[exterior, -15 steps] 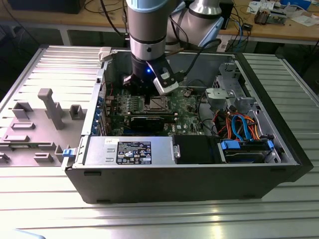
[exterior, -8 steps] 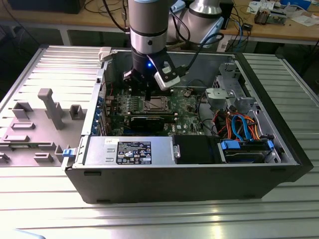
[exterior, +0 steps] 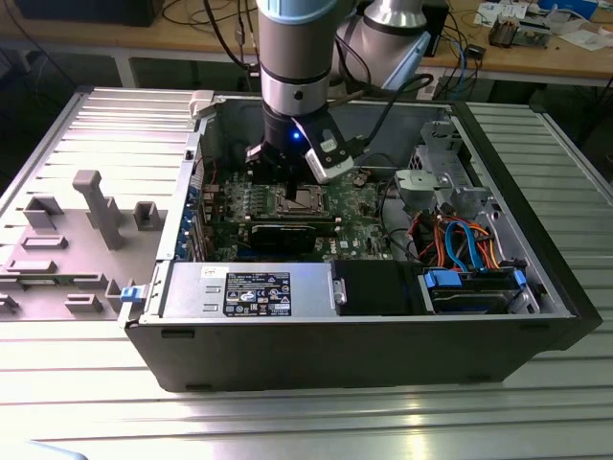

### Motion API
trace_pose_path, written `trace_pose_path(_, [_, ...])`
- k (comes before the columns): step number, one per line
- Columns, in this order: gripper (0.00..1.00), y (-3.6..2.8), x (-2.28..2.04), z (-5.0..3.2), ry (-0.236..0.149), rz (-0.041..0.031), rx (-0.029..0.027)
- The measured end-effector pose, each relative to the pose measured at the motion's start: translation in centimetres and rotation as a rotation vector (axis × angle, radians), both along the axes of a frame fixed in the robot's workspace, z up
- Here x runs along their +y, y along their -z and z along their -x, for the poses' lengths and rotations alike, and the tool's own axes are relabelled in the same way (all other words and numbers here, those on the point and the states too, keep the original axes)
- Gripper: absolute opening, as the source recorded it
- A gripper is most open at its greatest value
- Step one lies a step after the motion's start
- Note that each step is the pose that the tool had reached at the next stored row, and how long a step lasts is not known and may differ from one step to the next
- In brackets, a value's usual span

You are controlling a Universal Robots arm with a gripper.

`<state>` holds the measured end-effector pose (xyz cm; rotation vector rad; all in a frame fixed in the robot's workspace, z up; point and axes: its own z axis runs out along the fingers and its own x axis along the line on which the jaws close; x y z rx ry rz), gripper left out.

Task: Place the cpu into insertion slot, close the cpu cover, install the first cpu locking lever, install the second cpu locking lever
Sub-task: 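Install the second cpu locking lever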

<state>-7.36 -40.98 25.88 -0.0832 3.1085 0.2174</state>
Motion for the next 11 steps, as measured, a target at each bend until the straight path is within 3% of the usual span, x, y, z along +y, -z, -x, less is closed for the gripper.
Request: trace_pose_path(11, [0.11, 0.2, 0.0, 0.0, 0.0, -0.0018, 0.0001])
